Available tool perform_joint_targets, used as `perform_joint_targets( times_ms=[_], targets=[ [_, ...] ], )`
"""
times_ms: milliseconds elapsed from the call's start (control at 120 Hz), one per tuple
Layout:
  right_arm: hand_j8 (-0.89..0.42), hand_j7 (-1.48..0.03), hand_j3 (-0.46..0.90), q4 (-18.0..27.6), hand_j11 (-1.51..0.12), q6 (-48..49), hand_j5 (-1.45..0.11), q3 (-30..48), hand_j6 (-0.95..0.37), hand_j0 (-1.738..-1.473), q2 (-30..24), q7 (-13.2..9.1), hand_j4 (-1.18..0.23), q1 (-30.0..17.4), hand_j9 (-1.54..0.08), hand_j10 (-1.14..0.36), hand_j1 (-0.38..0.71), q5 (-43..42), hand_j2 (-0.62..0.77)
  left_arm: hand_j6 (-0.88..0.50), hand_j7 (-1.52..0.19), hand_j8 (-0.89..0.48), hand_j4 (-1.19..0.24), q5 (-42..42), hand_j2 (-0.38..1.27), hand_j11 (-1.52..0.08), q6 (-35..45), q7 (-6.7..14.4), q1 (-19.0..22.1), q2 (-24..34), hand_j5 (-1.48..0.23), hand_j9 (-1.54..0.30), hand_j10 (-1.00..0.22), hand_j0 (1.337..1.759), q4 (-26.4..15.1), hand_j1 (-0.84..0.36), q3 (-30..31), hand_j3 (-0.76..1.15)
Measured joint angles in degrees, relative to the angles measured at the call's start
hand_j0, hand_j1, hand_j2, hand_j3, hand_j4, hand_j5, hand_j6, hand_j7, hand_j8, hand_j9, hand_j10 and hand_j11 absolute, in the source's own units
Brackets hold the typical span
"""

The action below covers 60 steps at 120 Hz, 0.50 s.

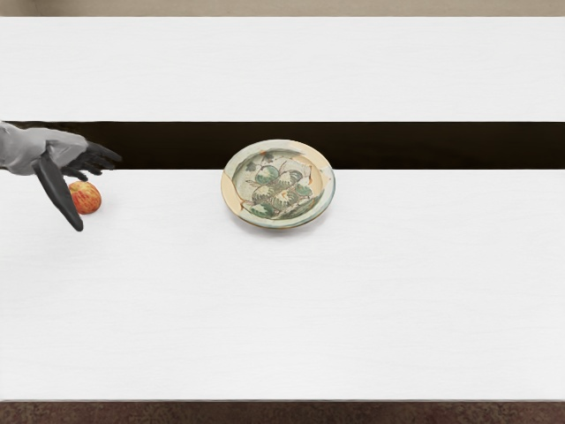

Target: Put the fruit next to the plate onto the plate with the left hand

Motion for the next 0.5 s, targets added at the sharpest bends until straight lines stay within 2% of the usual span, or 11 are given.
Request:
perform_joint_targets(
  times_ms=[83,192,275,375,500],
  targets=[
    [0.00,0.00,0.00,0.0,0.00,0.0,0.00,0.0,0.00,-1.658,0.0,0.0,0.00,0.0,0.00,0.00,-0.35,0.0,0.00,-0.10,-0.13,-0.10,-0.10,6.0,0.02,-0.13,5.6,0.0,1.0,-0.4,-0.13,-0.13,-0.10,1.658,-4.7,0.23,0.7,0.00],
    [0.00,0.00,0.00,0.0,0.00,0.0,0.00,0.0,0.00,-1.658,0.0,0.0,0.00,0.0,0.00,0.00,-0.35,0.0,0.00,-0.11,-0.14,-0.11,-0.11,11.3,0.02,-0.14,10.8,0.0,1.2,-1.4,-0.14,-0.14,-0.11,1.658,-7.0,0.22,1.2,0.00],
    [0.00,0.00,0.00,0.0,0.00,0.0,0.00,0.0,0.00,-1.658,0.0,0.0,0.00,0.0,0.00,0.00,-0.35,0.0,0.00,-0.12,-0.15,-0.12,-0.12,15.9,0.02,-0.15,13.0,0.0,3.8,-2.9,-0.15,-0.15,-0.12,1.658,-7.5,0.21,1.4,0.00],
    [0.00,0.00,0.00,0.0,0.00,0.0,0.00,0.0,0.00,-1.658,0.0,0.0,0.00,0.0,0.00,0.00,-0.35,0.0,0.00,-0.13,-0.16,-0.13,-0.13,21.1,0.03,-0.16,14.2,0.0,3.9,-3.5,-0.16,-0.16,-0.13,1.658,-7.0,0.20,1.5,0.00],
    [0.00,0.00,0.00,0.0,0.00,0.0,0.00,0.0,0.00,-1.658,0.0,0.0,0.00,0.0,0.00,0.00,-0.35,0.0,0.00,-0.18,-0.23,-0.18,-0.18,23.6,0.04,-0.23,14.7,0.0,3.2,-4.9,-0.23,-0.23,-0.18,1.658,-5.1,0.14,2.9,0.00]
  ],
)
